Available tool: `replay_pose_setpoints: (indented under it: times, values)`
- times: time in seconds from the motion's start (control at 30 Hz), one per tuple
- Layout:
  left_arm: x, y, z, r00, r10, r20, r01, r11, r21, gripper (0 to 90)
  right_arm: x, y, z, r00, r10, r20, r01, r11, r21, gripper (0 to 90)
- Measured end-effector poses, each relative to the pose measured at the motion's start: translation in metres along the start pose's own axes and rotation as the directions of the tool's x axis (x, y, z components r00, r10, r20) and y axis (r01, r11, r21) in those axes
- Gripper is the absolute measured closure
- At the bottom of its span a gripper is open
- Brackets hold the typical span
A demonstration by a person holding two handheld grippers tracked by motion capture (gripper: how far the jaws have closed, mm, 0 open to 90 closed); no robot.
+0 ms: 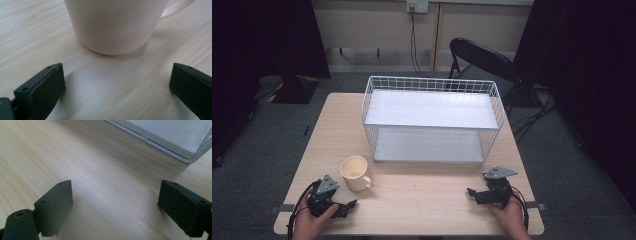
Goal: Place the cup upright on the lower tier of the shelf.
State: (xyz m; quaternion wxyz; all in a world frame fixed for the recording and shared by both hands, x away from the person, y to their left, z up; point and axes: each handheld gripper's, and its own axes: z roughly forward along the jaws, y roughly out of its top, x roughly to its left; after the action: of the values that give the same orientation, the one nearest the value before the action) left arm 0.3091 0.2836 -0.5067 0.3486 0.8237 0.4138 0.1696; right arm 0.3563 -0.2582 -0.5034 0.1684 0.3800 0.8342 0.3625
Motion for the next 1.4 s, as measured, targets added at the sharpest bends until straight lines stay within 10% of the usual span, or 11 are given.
replay_pose_setpoints:
  times: [0.33, 0.47, 1.4]
  values:
    - [0.0, -0.001, -0.001, 0.9999, -0.013, -0.011, 0.013, 0.9999, -0.009, 2.1, 0.0, 0.0, 0.0, 1.0, 0.001, 0.0, -0.001, 1.0, 0.0, 11.8]
    - [0.002, -0.002, -0.007, 0.9995, -0.027, -0.014, 0.027, 0.999, -0.037, 20.1, 0.0, 0.0, 0.0, 1.0, 0.0, 0.0, 0.0, 1.0, 0.0, 11.9]
    - [-0.004, 0.022, -0.029, 0.9985, -0.054, 0.007, 0.055, 0.9891, -0.137, 15.9, 0.0, 0.0, 0.0, 1.0, 0.001, 0.0, -0.001, 1.0, 0.0, 11.9]
